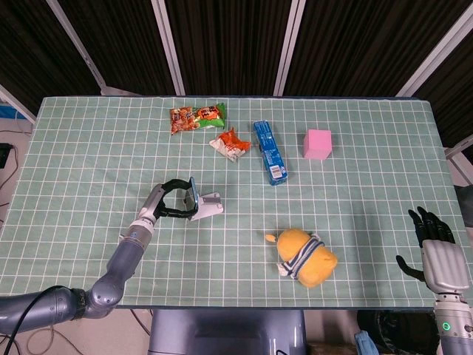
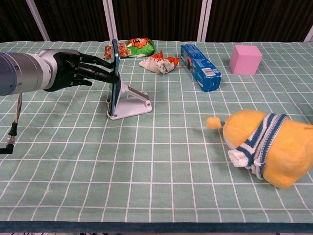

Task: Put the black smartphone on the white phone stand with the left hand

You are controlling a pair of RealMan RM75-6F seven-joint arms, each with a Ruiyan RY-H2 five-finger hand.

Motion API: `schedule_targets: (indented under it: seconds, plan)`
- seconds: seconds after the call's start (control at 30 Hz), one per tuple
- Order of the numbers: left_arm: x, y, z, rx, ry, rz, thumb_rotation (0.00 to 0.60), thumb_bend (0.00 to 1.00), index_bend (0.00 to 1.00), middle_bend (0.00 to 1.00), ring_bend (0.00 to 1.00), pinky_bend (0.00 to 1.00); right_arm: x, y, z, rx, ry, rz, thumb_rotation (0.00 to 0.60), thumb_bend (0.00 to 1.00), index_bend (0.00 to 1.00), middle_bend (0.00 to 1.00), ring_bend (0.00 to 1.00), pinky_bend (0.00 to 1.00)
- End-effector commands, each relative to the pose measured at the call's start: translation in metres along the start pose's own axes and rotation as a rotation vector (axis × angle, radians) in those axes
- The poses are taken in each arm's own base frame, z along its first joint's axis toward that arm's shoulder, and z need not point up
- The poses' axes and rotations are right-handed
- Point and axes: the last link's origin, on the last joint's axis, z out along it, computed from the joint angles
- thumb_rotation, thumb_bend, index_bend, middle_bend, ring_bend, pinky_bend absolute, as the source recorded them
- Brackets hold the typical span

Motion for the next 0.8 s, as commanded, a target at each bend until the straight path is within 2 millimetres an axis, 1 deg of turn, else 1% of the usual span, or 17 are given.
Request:
schedule_targets:
  seconds: [0.03, 0.6, 0.8]
  plan:
    - [-0.0002, -0.0001, 0.0000, -0.001, -0.001, -0.002, 0.600, 0.37, 0.36, 0.38, 0.08, 0.00, 0.0000, 0.0001, 0.0000, 0.000, 0.000, 0.000, 0.600, 0.35, 0.00, 0.00, 0.00, 0.12]
    - [0.0012, 0.0005, -0.0003, -0.012, -0.005, 0.001, 0.600, 0.34, 0.28, 0.26, 0.05, 0.00, 0.0000, 0.0001, -0.0001, 0.001, 0.000, 0.000, 0.600, 0.35, 0.00, 0.00, 0.00, 0.12]
    - [0.0018, 0.0005, -0.0009, -0.016, -0.007, 0.004, 0.600, 0.32, 0.21, 0.18, 0.03, 0.00, 0.0000, 0.0001, 0.0000, 0.001, 0.000, -0.001, 0.600, 0.35, 0.00, 0.00, 0.00, 0.12]
